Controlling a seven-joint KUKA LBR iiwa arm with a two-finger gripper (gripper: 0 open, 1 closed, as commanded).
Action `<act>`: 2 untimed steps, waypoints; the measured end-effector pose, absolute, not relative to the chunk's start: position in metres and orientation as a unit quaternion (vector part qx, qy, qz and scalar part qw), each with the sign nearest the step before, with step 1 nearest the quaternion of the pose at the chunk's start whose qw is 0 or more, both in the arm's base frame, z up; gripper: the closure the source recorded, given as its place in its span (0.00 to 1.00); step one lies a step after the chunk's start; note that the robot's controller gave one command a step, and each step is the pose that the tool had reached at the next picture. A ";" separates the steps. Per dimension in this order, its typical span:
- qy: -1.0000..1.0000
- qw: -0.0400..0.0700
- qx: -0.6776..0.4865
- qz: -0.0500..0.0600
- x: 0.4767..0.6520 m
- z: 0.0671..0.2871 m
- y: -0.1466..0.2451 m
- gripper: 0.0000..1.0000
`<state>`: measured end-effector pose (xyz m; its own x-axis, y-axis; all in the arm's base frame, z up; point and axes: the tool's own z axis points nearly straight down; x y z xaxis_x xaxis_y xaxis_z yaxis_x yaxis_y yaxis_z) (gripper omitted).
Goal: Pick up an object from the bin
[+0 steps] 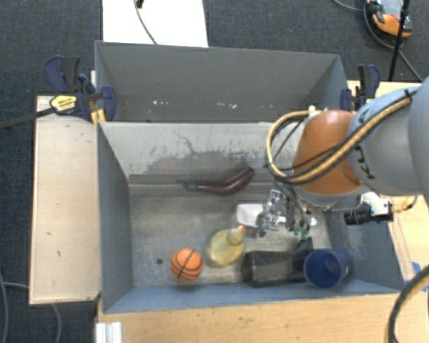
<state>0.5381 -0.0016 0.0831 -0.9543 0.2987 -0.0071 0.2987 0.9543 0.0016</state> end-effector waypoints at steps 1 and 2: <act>0.989 -0.002 0.150 0.000 0.536 0.097 -0.001 1.00; 0.989 0.000 0.150 0.000 0.537 0.117 -0.001 1.00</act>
Offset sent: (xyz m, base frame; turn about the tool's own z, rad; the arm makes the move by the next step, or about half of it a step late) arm 0.0001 -0.0002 0.0610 0.0000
